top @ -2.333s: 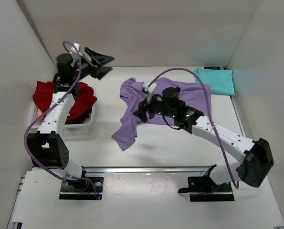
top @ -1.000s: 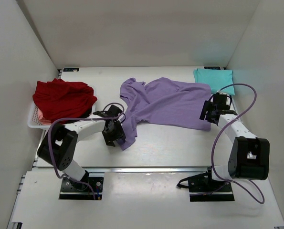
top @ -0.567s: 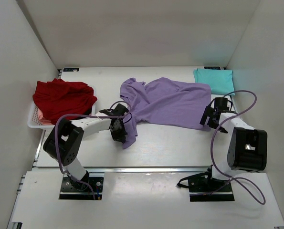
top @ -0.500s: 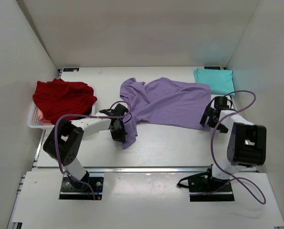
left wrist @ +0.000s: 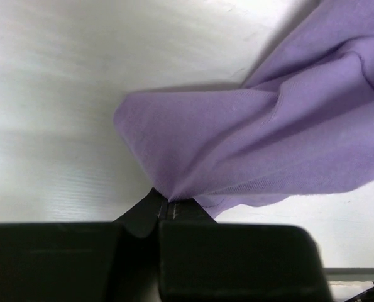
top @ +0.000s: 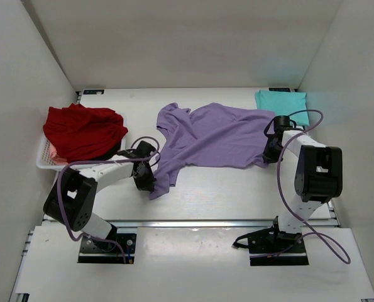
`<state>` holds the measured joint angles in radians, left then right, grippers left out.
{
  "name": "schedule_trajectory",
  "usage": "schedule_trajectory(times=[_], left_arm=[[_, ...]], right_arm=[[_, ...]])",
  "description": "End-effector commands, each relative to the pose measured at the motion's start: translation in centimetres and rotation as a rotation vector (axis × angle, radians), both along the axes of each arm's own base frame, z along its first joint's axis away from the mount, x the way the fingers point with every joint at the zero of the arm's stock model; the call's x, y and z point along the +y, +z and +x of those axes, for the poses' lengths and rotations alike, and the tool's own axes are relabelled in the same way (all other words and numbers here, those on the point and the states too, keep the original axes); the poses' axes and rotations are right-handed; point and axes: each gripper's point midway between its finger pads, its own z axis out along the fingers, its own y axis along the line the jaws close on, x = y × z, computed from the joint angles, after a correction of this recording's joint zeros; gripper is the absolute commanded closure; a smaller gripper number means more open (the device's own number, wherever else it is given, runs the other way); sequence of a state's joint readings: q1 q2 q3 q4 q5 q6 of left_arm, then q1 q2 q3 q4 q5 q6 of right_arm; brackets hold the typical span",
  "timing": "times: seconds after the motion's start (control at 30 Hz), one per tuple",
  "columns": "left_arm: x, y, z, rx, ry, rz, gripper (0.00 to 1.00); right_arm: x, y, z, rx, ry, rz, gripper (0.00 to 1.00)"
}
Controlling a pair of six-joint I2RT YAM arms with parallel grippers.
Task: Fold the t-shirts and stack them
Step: Flatten out the tshirt
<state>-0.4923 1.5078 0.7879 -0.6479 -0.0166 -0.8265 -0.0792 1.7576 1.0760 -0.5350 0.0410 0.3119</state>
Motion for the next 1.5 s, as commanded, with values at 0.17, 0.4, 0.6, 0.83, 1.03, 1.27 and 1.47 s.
schedule_trajectory(times=[0.17, 0.4, 0.6, 0.83, 1.03, 1.27, 1.47], left_arm=[[1.3, 7.1, 4.7, -0.206, 0.017, -0.015, 1.00], [1.6, 30.2, 21.6, -0.729, 0.031, -0.274, 1.00], [3.5, 48.8, 28.1, -1.110, 0.077, -0.457, 1.00], [5.1, 55.2, 19.0, -1.329, 0.086, -0.475, 1.00], [7.2, 63.8, 10.5, -1.558, 0.126, -0.469, 1.00], [6.5, 66.3, 9.4, -1.625, 0.131, -0.581, 1.00], [5.4, 62.5, 14.9, -1.514, 0.124, -0.604, 1.00]], right_arm=[[1.8, 3.6, 0.3, -0.030, 0.026, 0.156, 1.00], [3.8, 23.0, 11.8, -0.543, 0.196, 0.245, 1.00], [3.7, 40.7, 15.7, -0.893, 0.271, 0.131, 1.00], [2.7, 45.7, 8.8, -1.055, 0.267, 0.066, 1.00], [3.5, 49.9, -0.2, -1.164, 0.275, -0.038, 1.00], [1.5, 53.3, -3.3, -1.271, 0.210, -0.084, 1.00], [1.6, 51.4, 0.6, -1.235, 0.224, 0.016, 1.00]])
